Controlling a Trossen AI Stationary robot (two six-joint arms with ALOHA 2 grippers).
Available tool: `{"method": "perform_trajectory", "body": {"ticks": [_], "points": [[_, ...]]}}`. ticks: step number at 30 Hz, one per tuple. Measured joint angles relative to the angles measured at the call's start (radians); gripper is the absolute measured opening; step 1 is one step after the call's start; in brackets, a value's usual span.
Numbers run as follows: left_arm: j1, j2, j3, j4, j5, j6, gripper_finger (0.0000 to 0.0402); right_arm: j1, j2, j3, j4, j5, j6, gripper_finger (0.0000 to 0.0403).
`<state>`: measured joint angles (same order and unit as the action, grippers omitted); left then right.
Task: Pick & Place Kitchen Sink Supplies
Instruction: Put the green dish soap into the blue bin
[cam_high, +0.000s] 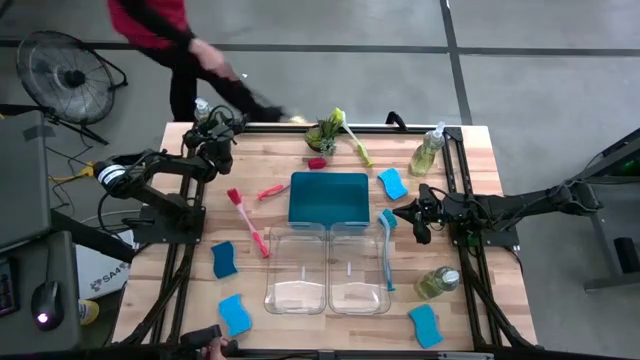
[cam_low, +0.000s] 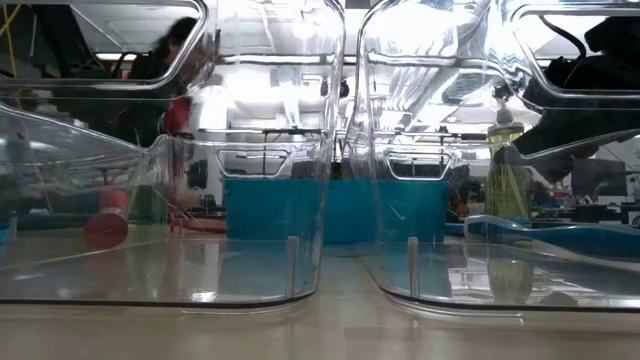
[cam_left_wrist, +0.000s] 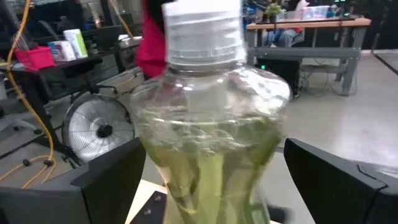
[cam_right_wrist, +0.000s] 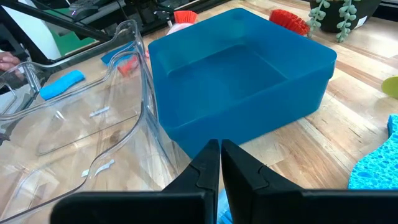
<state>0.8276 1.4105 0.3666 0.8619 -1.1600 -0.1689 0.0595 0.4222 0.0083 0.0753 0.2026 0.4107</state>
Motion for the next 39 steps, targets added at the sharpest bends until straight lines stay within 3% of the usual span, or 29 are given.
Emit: {"method": "perform_trajectory", "body": {"ticks": [7, 22, 39], "points": [[-0.002, 0.008, 0.0, -0.004, 0.0, 0.001, 0.0362, 0.0, 0.0, 0.0, 0.0, 0.0, 0.0, 0.0012], [-0.003, 0.013, 0.0, -0.005, 0.002, 0.005, 0.0207, 0.0, 0.0, 0.0, 0.0, 0.0, 0.0, 0.0012], [-0.003, -0.001, -0.002, -0.005, 0.009, 0.008, 0.0184, 0.0, 0.0, 0.0, 0.0, 0.0, 0.0, 0.0012]]}}
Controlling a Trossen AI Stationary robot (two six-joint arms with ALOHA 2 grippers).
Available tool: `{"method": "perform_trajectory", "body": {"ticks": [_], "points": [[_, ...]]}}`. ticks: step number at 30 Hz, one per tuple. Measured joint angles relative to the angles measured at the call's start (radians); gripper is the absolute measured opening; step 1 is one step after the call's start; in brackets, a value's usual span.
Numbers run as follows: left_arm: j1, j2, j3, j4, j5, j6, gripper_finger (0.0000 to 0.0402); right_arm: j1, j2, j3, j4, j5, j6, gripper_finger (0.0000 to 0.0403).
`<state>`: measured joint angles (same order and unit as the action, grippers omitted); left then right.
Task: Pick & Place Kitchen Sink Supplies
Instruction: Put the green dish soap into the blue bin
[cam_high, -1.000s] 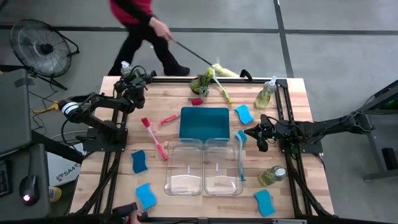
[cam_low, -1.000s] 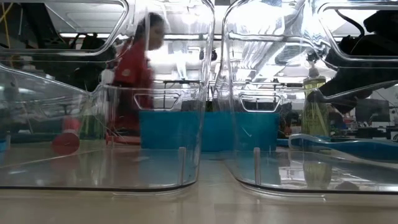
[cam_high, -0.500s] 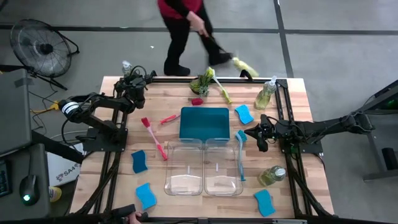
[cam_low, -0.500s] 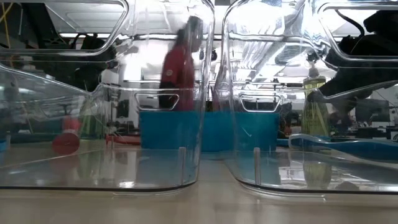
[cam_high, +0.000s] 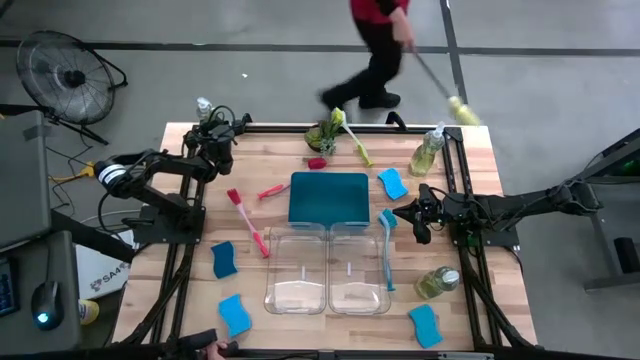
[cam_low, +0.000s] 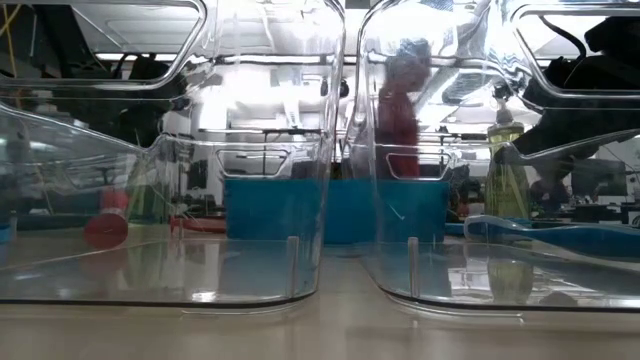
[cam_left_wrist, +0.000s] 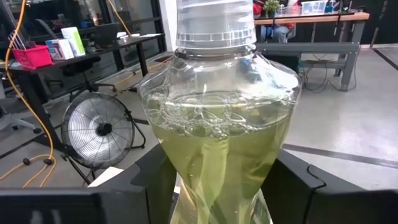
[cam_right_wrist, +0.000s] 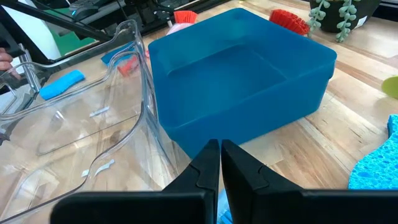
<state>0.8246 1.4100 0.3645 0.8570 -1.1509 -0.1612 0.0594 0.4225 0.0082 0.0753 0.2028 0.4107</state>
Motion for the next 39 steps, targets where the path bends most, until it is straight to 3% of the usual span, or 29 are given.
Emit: {"method": "perform_trajectory", "body": {"ticks": [3, 22, 26, 30, 39], "points": [[0.0, -0.008, 0.0, -0.002, 0.002, 0.004, 0.017, 0.0, 0.0, 0.0, 0.0, 0.0, 0.0, 0.0012], [-0.029, -0.077, 0.004, 0.009, 0.062, 0.076, 0.0169, 0.0, 0.0, 0.0, 0.0, 0.0, 0.0, 0.0012], [-0.052, -0.121, 0.043, 0.001, 0.153, 0.189, 0.0169, 0.0, 0.0, 0.0, 0.0, 0.0, 0.0, 0.0012], [-0.082, -0.163, 0.115, -0.058, 0.308, 0.32, 0.0169, 0.0, 0.0, 0.0, 0.0, 0.0, 0.0, 0.0012], [-0.15, -0.217, 0.282, -0.239, 0.754, 0.373, 0.0168, 0.0, 0.0, 0.0, 0.0, 0.0, 0.0, 0.0012]]}}
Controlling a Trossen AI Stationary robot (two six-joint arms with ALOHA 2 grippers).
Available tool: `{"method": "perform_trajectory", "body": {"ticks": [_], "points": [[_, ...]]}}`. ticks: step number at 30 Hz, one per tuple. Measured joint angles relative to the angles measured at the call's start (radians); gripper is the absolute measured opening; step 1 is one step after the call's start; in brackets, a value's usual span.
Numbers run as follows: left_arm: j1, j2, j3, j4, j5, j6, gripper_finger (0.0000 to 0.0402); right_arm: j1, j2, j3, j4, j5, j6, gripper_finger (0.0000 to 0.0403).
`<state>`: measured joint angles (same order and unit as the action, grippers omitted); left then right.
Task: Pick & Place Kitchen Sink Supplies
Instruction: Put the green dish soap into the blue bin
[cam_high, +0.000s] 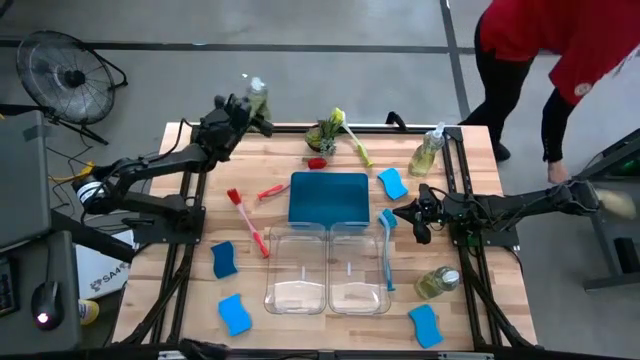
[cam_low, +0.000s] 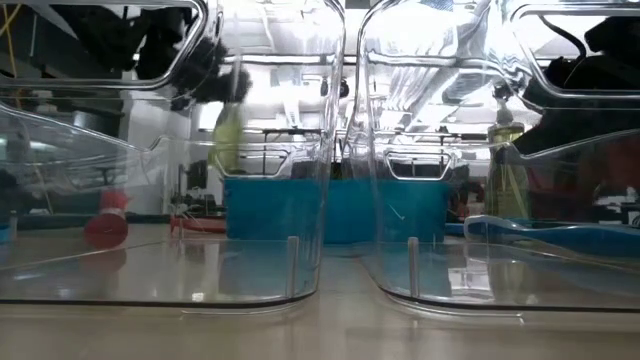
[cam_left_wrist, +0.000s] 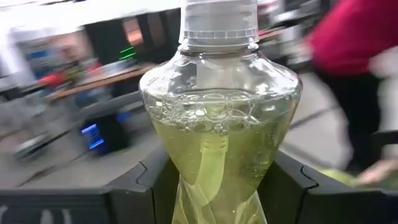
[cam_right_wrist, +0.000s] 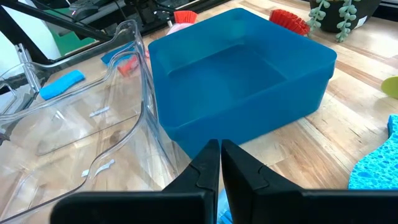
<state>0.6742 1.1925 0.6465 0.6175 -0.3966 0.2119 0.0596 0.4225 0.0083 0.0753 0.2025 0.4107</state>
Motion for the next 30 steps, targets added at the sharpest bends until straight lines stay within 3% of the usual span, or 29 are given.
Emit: {"method": "perform_trajectory", "body": {"ticks": [8, 14, 18, 30], "points": [[-0.02, 0.0, 0.055, -0.052, 0.481, -0.08, 0.0168, 0.0, 0.0, 0.0, 0.0, 0.0, 0.0, 0.0012], [-0.064, 0.001, 0.055, -0.047, 0.662, -0.143, 0.0187, 0.0, 0.0, 0.0, 0.0, 0.0, 0.0, 0.0012], [-0.098, 0.001, 0.055, -0.06, 0.727, -0.165, 0.0181, 0.0, 0.0, 0.0, 0.0, 0.0, 0.0, 0.0012], [-0.215, 0.001, 0.055, -0.182, 0.757, -0.065, 0.0177, 0.0, 0.0, 0.0, 0.0, 0.0, 0.0, 0.0012]]}}
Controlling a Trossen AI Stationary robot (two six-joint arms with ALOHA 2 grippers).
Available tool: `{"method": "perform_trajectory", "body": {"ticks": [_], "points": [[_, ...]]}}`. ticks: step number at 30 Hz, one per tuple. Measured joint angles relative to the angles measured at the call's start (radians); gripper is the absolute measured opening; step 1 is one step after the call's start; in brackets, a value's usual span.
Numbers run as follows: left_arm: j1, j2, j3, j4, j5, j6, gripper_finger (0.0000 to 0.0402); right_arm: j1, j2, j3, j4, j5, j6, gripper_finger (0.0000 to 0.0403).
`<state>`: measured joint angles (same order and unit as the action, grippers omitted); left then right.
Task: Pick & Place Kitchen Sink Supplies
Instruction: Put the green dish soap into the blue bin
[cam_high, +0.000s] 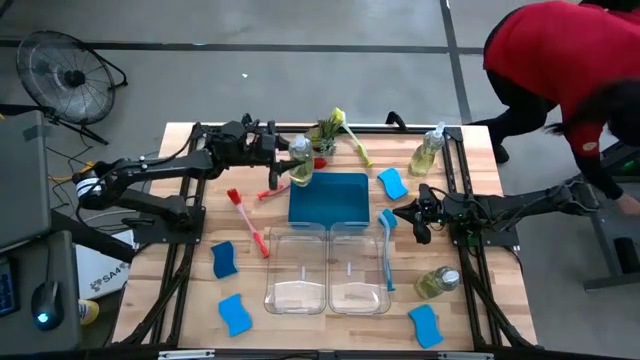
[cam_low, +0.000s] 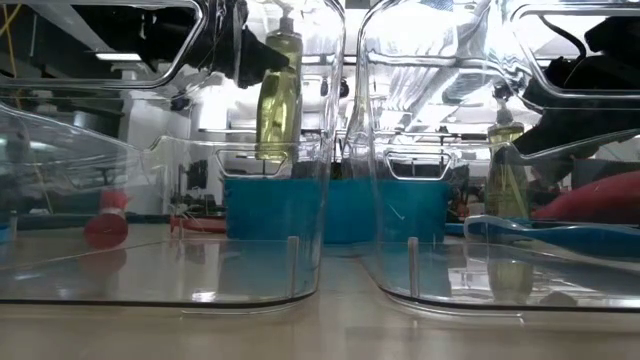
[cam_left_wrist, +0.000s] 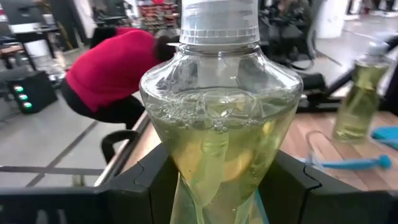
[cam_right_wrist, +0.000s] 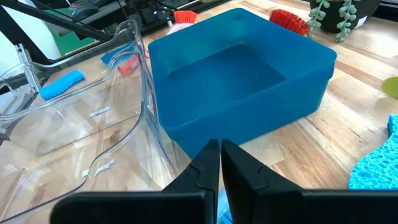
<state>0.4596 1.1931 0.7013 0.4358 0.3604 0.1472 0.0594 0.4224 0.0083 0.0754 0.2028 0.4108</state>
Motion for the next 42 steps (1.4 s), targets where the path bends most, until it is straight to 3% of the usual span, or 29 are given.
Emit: {"method": "perform_trajectory", "body": {"ticks": [21, 37, 42], "points": [[-0.041, 0.11, -0.025, 0.033, 0.053, 0.092, 0.0177, 0.0, 0.0, 0.0, 0.0, 0.0, 0.0, 0.0012], [-0.041, 0.2, -0.027, 0.148, -0.012, 0.078, 0.018, 0.0, 0.0, 0.0, 0.0, 0.0, 0.0, 0.0012], [-0.041, 0.2, -0.108, 0.305, -0.063, 0.019, 0.0181, 0.0, 0.0, 0.0, 0.0, 0.0, 0.0, 0.0012]]}}
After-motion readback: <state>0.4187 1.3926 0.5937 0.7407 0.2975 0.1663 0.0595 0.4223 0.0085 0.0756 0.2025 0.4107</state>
